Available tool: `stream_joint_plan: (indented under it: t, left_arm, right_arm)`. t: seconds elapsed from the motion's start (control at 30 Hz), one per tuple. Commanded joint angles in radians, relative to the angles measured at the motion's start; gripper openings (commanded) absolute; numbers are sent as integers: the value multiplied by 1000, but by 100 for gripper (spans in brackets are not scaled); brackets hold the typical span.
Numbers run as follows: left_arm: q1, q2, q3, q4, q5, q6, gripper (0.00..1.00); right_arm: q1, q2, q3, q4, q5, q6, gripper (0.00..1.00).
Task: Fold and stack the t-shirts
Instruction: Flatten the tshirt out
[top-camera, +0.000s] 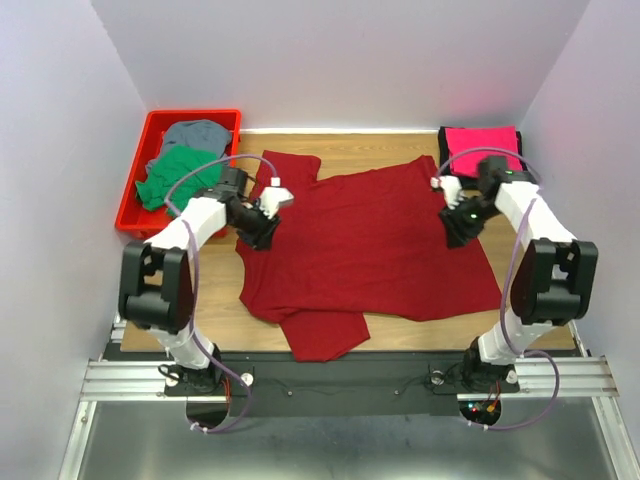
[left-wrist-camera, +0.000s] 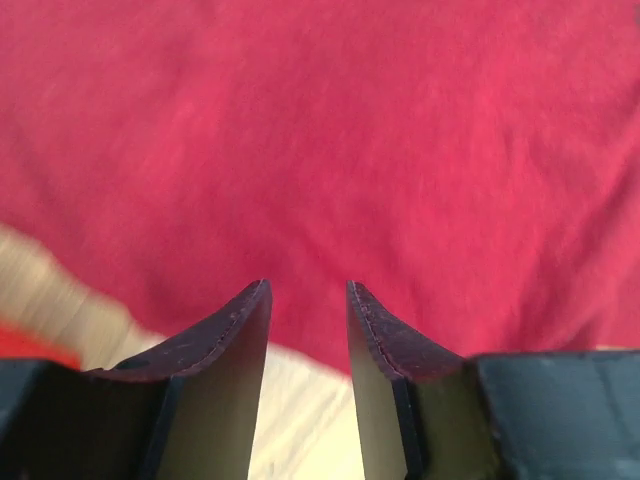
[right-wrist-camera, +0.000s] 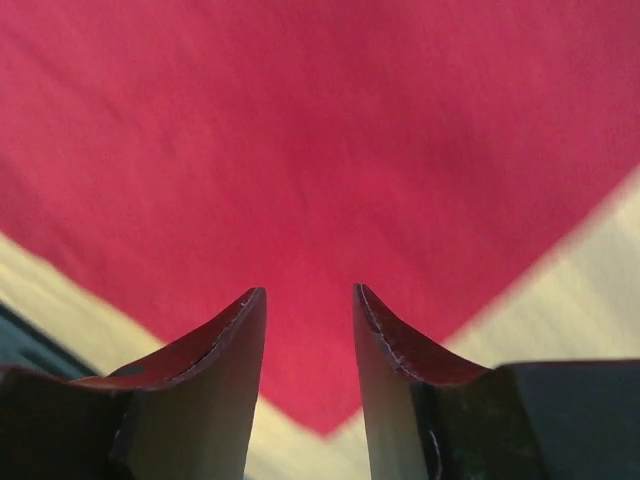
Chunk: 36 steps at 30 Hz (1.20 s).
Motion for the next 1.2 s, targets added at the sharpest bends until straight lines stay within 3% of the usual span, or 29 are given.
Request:
stream_joint_plan:
  t: [0.0, 0.17, 0.33, 0.5, 0.7, 0.8, 0.87, 1.0, 1.07, 1.17]
  left_arm:
    - [-37, 80, 45, 79, -78, -105, 46]
    - [-40, 235, 139, 108, -141, -148, 43]
    - [-40, 354, 274, 104, -193, -169, 39]
    - [-37, 479, 397, 90, -272, -168, 38]
    - [-17, 582, 647, 53, -296, -157, 38]
    - [-5, 481, 695, -26, -127, -40, 55]
    - [-8, 383, 651, -54, -57, 34, 59]
    - [-40, 117, 429, -180, 58, 229, 64]
    - [-103, -66, 291, -260, 61, 313, 65]
    - [-230, -196, 86, -289, 66, 332, 61]
  right_arm:
    - [60, 62, -7, 178, 60, 146, 43]
    - [62, 150, -55, 247, 170, 180, 40]
    - [63, 139, -144, 241, 227, 159, 38]
    - [103, 105, -204, 209, 172, 169, 44]
    - [154, 156, -92, 204, 106, 283, 47]
    - [154, 163, -24, 189, 109, 312, 49]
    - [154, 150, 0, 174, 104, 317, 50]
    - [154, 85, 14, 148, 95, 338, 52]
    - [154, 65, 6, 135, 95, 343, 52]
    - [154, 55, -12, 120, 119, 335, 52]
